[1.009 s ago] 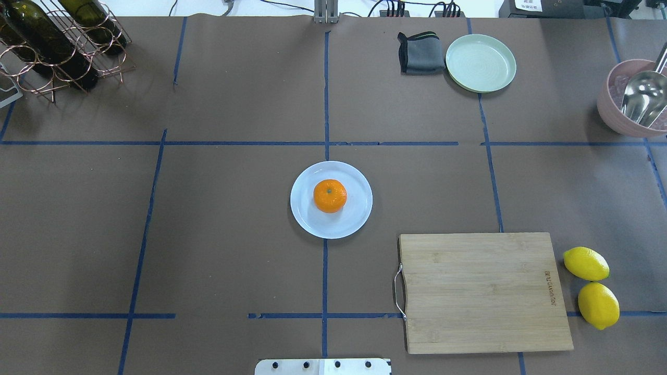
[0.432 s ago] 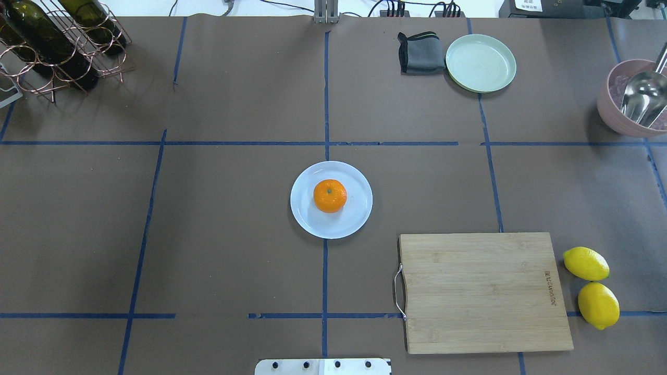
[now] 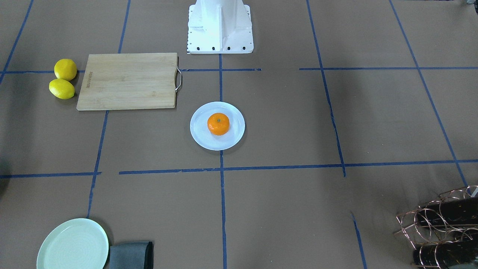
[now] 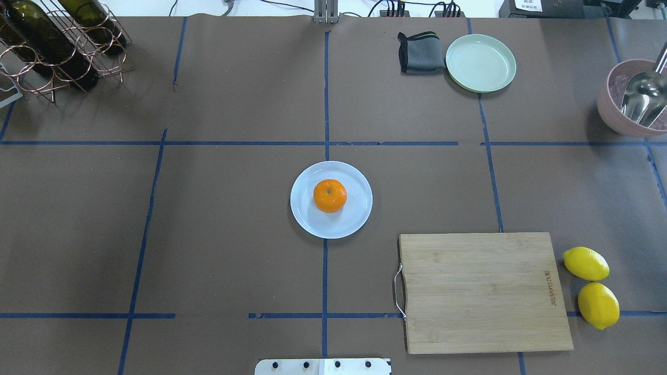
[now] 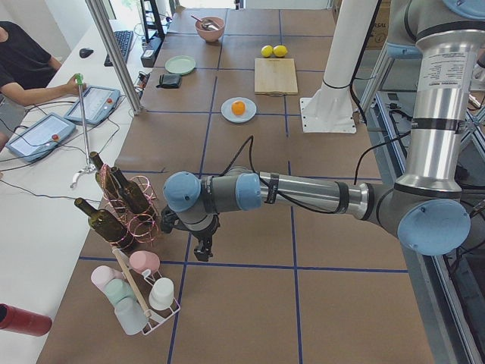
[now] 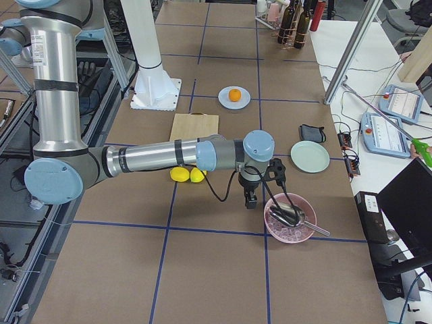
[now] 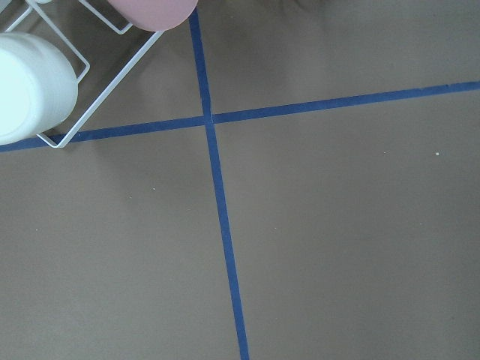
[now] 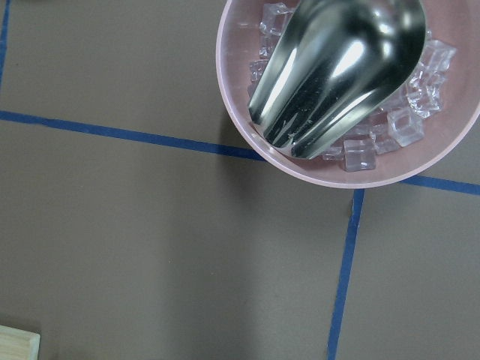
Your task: Pick orange to plate
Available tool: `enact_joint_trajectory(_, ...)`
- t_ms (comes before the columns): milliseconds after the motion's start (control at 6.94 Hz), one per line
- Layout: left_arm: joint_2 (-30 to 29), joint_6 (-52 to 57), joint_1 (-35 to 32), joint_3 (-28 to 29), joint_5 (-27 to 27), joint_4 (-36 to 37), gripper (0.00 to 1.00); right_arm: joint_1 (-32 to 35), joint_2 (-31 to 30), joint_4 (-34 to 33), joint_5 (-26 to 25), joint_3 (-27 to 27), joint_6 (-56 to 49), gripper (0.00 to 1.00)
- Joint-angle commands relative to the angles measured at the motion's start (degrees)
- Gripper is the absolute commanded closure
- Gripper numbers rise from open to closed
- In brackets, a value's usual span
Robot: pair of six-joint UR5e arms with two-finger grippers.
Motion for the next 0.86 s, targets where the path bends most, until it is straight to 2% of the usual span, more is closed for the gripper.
enact_joint_trajectory(0, -0.38, 0.14, -0.05, 0.89, 0.0, 0.15, 0.0, 1.48, 0.52, -0.26, 0.64, -0.76, -1.98, 0.0)
enact_joint_trajectory(721, -0.73, 0.05, -0.05, -0.6, 0.18, 0.06, 0.0, 1.41, 1.22, 0.0, 0.56, -2.16, -1.89, 0.0)
